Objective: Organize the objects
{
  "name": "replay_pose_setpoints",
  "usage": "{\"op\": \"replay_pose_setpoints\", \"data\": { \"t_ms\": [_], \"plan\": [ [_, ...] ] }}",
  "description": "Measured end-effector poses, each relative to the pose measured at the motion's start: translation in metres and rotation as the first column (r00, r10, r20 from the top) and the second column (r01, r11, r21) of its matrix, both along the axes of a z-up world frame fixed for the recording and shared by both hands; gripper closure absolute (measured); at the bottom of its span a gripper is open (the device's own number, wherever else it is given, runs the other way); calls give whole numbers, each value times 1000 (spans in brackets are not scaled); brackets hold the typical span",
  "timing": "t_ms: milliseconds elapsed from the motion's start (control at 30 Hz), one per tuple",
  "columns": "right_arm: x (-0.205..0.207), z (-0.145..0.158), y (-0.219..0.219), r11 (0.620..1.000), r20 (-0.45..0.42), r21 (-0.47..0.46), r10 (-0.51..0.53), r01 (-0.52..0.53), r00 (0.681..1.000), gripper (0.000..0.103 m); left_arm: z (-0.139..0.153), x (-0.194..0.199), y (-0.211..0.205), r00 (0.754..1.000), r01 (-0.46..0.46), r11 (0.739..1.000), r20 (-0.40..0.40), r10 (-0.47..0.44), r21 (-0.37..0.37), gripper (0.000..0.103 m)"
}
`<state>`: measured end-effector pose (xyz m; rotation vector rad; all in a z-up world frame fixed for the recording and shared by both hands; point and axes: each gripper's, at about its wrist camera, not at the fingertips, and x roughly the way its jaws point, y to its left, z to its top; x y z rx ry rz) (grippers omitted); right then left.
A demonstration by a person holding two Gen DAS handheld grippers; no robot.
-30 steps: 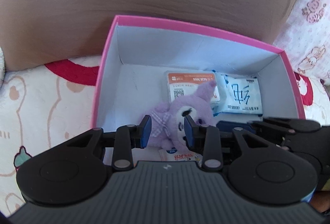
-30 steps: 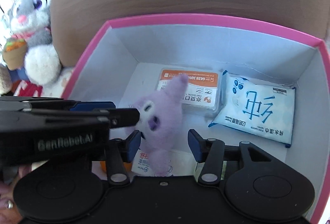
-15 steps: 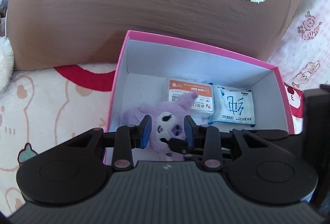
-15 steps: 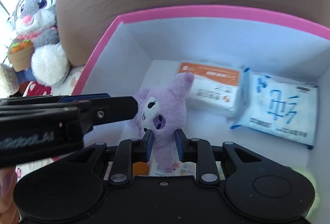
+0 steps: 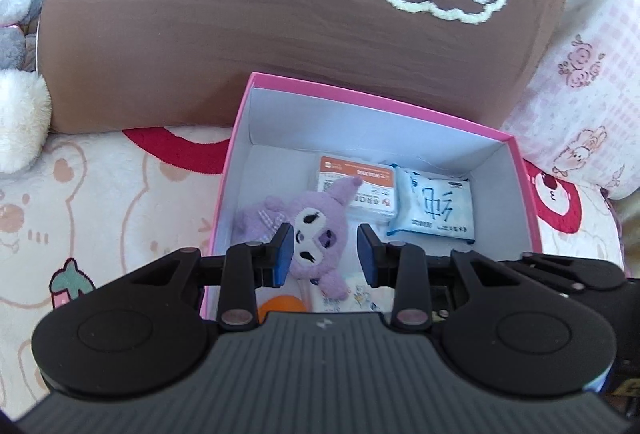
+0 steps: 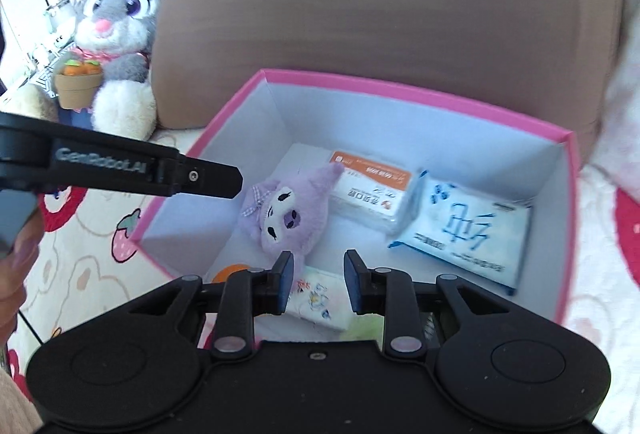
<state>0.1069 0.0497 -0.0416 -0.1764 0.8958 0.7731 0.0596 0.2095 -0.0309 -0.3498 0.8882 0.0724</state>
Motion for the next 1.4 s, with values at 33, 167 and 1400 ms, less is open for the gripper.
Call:
{"op": "replay_pose_setpoints", "data": {
  "t_ms": [33, 167, 1400],
  "plan": [
    [-4, 5, -8, 1000, 10, 3, 1, -1, 1000, 70, 2, -3, -3, 1000, 2, 1000, 1, -2, 3, 69],
    [-21, 22, -25, 1000, 43, 10, -3, 3, 999, 68, 14, -17, -14, 1000, 10, 1000, 4, -11, 28, 69],
    [-118, 81, -184, 970, 101, 57, -241, 236, 965, 30, 71, -111, -167, 992, 122, 985, -1, -123, 125, 65]
  ]
}}
